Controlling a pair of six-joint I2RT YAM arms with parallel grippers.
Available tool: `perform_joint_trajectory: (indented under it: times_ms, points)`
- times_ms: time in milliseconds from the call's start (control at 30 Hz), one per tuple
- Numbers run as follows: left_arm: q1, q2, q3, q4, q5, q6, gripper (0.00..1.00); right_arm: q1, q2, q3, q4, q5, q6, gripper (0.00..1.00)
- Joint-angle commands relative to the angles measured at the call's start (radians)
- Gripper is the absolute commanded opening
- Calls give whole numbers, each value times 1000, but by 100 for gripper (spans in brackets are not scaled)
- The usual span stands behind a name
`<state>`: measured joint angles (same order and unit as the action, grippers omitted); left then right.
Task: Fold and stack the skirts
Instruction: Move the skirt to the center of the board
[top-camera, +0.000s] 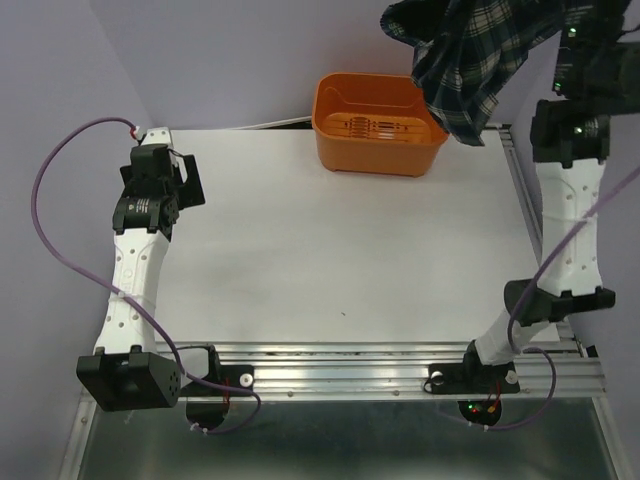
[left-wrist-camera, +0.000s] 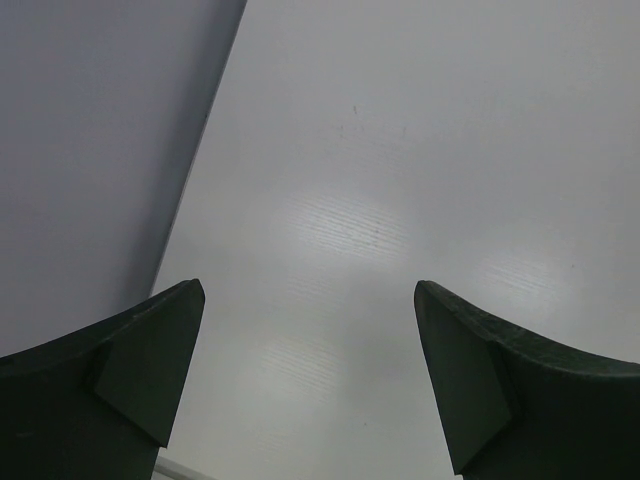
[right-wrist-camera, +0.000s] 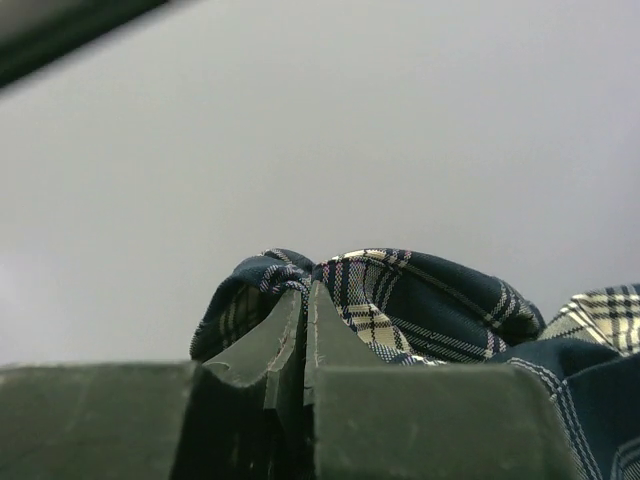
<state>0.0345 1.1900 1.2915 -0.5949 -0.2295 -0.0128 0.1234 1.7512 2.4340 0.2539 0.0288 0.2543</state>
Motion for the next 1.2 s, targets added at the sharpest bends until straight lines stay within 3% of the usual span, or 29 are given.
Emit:
perform_joint_trajectory:
  times_ms: [0,233,267,367,500,600,733,933,1167]
  points:
    - [1,-17,71,69,41,-6,98,-5,-162,-78,110,-136,26,1]
    - [1,-79,57,138,223,76,98,-5,-346,-337,-91,-259,82,1]
    - [1,-96,46,156,316,95,98,-5,-357,-360,-120,-277,138,1]
    - [1,-183,8,170,473,203,98,-5,-404,-510,-226,-389,250,1]
    - [2,-251,-55,161,598,257,99,27,-466,-804,-350,-379,303,1]
    - [2,-274,-87,139,637,280,98,27,-450,-1007,-370,-348,333,1]
    - [1,-279,-148,107,717,330,98,38,-302,-1191,-366,-359,368,1]
    - [-4,-271,-245,83,743,404,98,48,-62,-1244,-317,-434,332,1]
    - [-19,-204,-297,139,726,399,98,48,-44,-1173,-338,-311,198,1]
